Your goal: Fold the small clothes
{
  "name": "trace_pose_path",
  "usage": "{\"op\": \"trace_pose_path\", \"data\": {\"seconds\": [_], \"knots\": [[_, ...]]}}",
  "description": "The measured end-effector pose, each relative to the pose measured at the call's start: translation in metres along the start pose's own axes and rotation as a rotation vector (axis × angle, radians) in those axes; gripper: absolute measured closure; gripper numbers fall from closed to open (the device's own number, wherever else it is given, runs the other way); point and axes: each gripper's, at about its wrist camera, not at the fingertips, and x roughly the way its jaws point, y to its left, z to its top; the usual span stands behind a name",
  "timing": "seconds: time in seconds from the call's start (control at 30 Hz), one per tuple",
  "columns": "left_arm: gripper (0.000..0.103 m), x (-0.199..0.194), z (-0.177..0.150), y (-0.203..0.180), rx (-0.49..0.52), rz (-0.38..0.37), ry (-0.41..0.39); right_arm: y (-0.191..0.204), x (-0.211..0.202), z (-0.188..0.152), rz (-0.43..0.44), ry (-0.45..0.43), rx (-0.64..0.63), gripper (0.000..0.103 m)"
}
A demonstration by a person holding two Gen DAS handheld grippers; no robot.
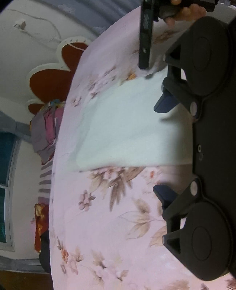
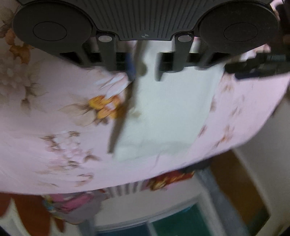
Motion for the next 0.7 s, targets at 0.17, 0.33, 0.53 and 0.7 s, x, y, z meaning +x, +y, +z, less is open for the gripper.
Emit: {"op": "trace_pose_path", "data": {"seconds": [0.17,0.33,0.53,0.7], "knots": [[0.023,0.021,0.034,0.010,-0.073,-0.048,-0.036,-0.030,0.010,0.031,0.103,-0.050,0.130,0.022],[0.025,0.049,0.051,0.027,-0.184,-0.059,-0.012,-0.058,0.047,0.052,0.169,0.014,0.277,0.041],[0.032,0.071,0.054,0.041,-0.271,-0.098,0.046,-0.075,0.074,0.055,0.207,0.067,0.356,0.042],[0.035,0.082,0.053,0.043,-0.320,-0.118,0.068,-0.069,0.086,0.053,0.263,0.075,0.370,0.050]]}}
